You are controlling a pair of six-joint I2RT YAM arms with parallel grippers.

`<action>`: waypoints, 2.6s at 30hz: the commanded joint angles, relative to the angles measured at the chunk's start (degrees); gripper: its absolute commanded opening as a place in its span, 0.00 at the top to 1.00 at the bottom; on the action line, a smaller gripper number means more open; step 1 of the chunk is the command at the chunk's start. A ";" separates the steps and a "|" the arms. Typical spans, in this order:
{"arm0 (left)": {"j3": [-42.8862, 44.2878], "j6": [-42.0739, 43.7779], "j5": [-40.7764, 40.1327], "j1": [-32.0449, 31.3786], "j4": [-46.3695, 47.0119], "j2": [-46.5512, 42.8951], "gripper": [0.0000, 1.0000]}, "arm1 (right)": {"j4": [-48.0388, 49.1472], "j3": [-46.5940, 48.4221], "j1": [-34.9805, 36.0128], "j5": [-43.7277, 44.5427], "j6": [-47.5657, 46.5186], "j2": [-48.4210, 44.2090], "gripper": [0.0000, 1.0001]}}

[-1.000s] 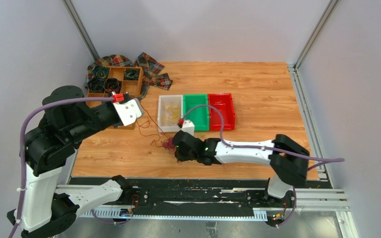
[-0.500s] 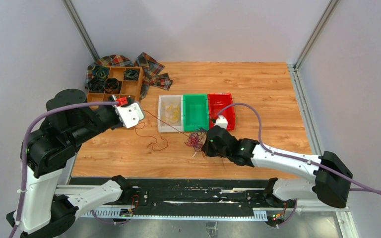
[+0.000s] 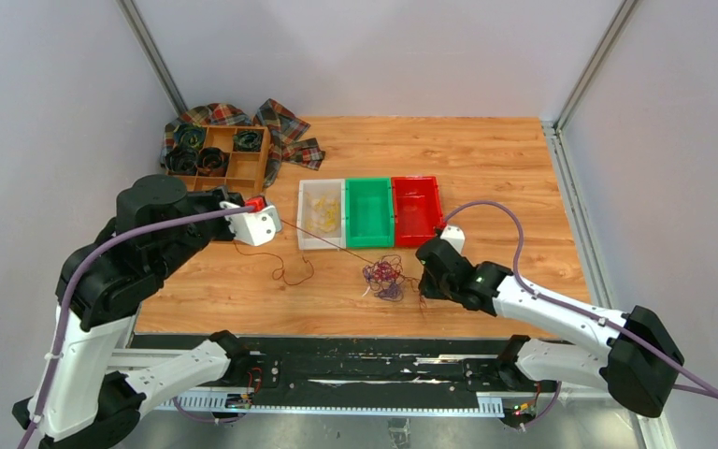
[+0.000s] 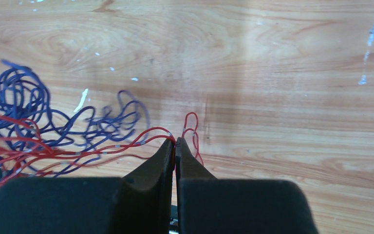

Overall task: Untangle the cables
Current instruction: Untie the cable.

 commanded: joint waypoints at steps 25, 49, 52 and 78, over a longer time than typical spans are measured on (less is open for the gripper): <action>-14.70 -9.54 17.59 -0.34 3.06 -5.86 1.00 | 14.46 0.28 -5.42 -18.21 -15.97 -2.99 0.59; -38.41 -9.21 9.68 -0.28 6.83 -8.05 0.76 | 18.83 13.20 3.30 -28.00 -26.10 23.99 0.69; -39.03 -11.43 12.16 -0.28 6.71 -7.58 0.51 | 20.43 13.73 3.03 -29.11 -25.81 24.48 0.84; -40.65 -10.56 30.58 -0.31 23.02 11.23 0.29 | 18.24 3.34 2.32 -25.82 -22.17 12.53 0.71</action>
